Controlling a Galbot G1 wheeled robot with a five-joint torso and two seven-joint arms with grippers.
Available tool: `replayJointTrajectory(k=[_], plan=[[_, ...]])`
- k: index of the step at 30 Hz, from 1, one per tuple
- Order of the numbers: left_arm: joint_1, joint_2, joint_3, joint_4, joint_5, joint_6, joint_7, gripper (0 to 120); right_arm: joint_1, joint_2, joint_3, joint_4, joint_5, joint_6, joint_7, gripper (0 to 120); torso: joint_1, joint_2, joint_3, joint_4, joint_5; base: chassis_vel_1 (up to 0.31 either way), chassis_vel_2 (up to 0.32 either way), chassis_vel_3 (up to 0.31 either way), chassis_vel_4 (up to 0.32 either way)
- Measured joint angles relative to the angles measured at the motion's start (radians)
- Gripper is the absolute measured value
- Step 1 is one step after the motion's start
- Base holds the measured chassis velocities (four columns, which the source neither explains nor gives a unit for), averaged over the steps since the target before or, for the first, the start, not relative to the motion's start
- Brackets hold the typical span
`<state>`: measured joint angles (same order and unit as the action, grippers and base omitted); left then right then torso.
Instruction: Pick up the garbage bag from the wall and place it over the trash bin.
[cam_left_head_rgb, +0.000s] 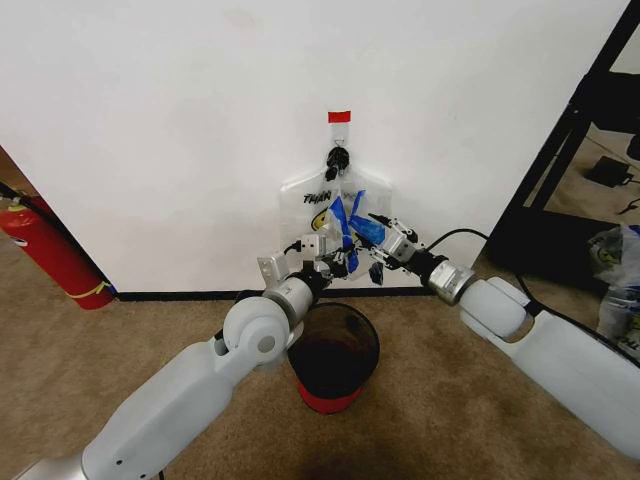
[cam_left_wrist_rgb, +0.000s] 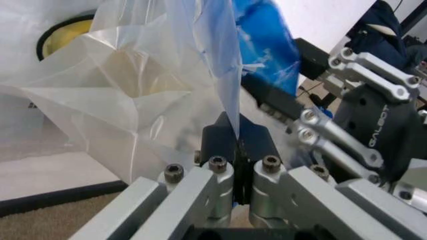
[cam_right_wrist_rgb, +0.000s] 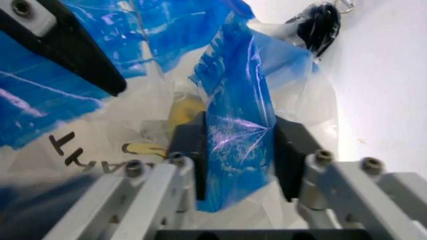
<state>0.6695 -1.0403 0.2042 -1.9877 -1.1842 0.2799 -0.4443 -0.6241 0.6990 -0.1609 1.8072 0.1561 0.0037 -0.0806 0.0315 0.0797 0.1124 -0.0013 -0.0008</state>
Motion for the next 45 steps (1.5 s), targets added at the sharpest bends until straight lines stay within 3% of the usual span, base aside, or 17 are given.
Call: replayJointTrajectory(k=[6,8,21,36,45], plan=[[0.002,0.008,-0.006,-0.003,0.001,-0.001,0.000,0,-0.045,-0.006,0.052,0.021,0.014,0.004,0.009,3,0.000,0.000,0.000,-0.0001,-0.0001,0.000,0.000,0.000,0.000],[0.004,0.009,-0.008,-0.005,0.001,-0.001,0.000,0,-0.057,-0.006,0.063,0.027,0.020,0.005,0.013,0,0.000,0.000,0.000,-0.0001,-0.0001,0.000,0.000,0.000,0.000],[0.132,0.061,-0.074,-0.084,0.036,0.003,0.001,0,-0.388,0.002,0.277,0.158,0.028,0.053,0.022,0,0.000,0.000,0.000,-0.0003,-0.0003,0.000,0.000,0.000,0.000],[0.339,0.138,-0.209,-0.229,0.094,0.004,0.010,0,-0.411,0.047,0.253,0.187,0.034,0.069,0.029,0,0.000,0.000,0.000,0.0002,-0.0002,0.000,0.000,0.000,0.000],[0.372,0.168,-0.264,-0.376,0.097,0.004,0.000,0,-0.457,0.049,0.349,0.316,0.140,0.025,0.091,0,0.000,0.000,0.000,-0.0003,-0.0002,0.000,0.000,0.000,0.000]])
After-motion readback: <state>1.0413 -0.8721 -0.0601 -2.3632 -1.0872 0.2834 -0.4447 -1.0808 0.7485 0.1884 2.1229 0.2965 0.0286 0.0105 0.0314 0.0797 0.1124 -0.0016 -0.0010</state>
